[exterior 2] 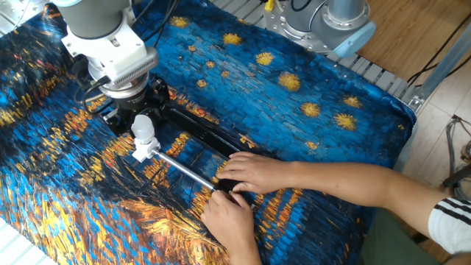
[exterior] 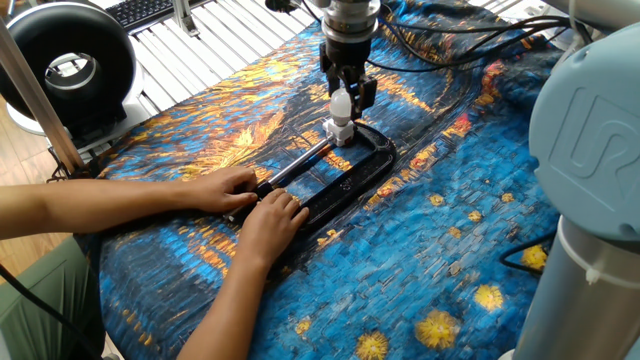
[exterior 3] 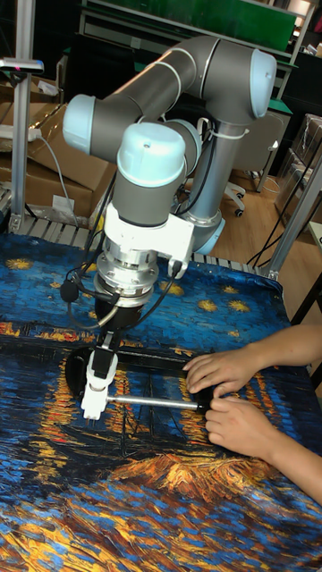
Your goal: Install the light bulb by rotating it
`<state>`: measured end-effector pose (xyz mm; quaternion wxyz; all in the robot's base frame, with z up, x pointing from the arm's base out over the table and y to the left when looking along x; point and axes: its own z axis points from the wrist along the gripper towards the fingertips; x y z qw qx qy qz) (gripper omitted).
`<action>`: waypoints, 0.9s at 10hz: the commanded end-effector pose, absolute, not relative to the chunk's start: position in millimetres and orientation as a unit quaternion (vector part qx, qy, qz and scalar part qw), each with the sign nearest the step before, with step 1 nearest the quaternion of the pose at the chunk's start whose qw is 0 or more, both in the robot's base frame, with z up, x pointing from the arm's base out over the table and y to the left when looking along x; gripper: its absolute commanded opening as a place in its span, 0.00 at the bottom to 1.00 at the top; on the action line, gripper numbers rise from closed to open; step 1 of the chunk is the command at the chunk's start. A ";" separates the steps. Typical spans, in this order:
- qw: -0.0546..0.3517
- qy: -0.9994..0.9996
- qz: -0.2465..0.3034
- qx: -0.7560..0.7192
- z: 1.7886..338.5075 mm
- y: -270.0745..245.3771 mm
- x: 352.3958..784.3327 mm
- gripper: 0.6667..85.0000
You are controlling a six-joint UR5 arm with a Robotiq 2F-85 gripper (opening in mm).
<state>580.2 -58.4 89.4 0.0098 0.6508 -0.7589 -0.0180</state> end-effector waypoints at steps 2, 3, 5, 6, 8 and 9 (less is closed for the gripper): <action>-0.001 -0.752 -0.010 0.659 89.9 -59.3 587.2 0.75; -0.002 -0.751 -0.010 0.660 88.9 -58.4 588.7 0.75; -0.006 -0.751 -0.006 0.660 88.3 -58.4 591.9 0.72; -0.008 -0.752 -0.006 0.659 88.2 -57.7 592.7 0.70; -0.013 -0.757 0.001 0.653 87.4 -58.7 597.5 0.64; -0.020 -0.764 0.005 0.645 87.7 -58.4 601.6 0.61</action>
